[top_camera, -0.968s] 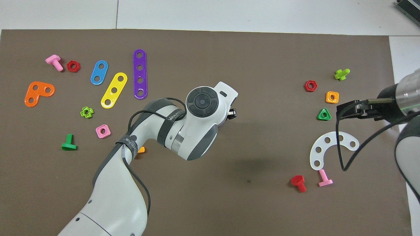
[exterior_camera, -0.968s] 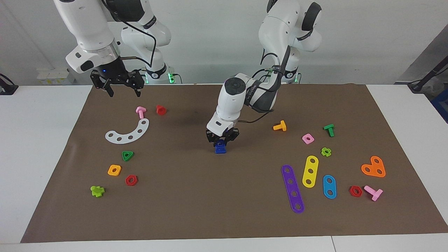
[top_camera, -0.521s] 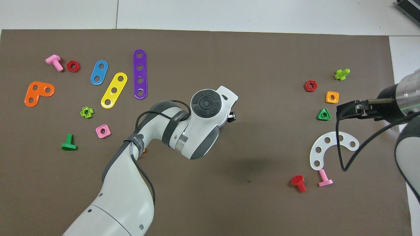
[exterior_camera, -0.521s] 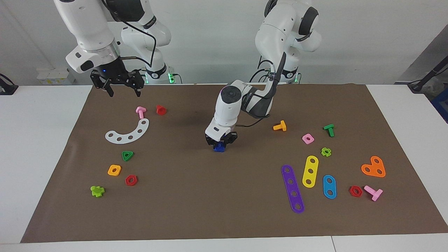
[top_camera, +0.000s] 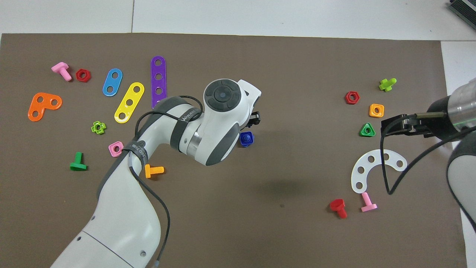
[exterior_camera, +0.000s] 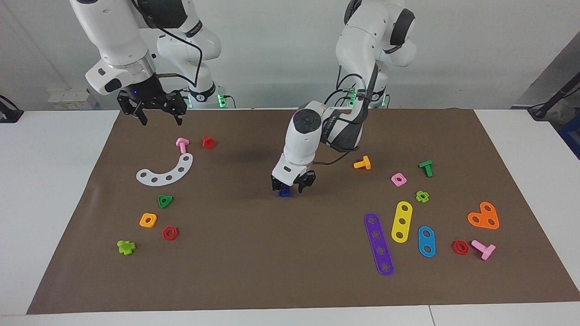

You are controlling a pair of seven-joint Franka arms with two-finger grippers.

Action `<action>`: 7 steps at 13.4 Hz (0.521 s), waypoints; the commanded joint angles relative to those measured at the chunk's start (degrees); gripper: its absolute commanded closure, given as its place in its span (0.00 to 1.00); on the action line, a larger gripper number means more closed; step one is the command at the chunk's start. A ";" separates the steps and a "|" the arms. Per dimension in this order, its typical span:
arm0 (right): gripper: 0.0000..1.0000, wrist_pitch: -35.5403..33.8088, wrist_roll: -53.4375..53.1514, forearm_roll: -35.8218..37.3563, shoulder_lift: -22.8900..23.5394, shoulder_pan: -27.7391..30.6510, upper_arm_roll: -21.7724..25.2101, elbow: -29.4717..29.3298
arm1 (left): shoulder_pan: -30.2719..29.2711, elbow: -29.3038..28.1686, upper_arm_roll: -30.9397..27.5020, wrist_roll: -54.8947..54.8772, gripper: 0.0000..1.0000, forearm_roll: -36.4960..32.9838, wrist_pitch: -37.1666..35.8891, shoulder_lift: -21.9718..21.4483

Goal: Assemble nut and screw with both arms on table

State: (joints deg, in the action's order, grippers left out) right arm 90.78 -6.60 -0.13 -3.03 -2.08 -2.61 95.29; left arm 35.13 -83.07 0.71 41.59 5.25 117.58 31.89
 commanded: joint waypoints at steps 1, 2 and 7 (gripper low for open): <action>0.00 1.42 0.80 0.48 -1.89 0.41 -0.29 2.35 | -7.07 3.62 0.43 -1.59 0.27 -0.86 -8.67 -4.34; 0.00 1.42 0.80 0.48 -1.89 0.41 -0.20 2.36 | -10.05 2.31 0.51 -4.90 0.27 -0.59 -10.16 -7.51; 0.00 1.33 0.88 0.48 -1.89 0.32 -0.20 2.27 | -23.77 -9.52 0.34 -26.52 0.27 -0.68 -21.25 -19.64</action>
State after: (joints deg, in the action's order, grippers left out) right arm 90.78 -6.60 -0.13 -3.22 -2.08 -2.61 95.46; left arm 14.10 -83.18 0.43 20.65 5.12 96.85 18.80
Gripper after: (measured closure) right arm 0.000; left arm 0.264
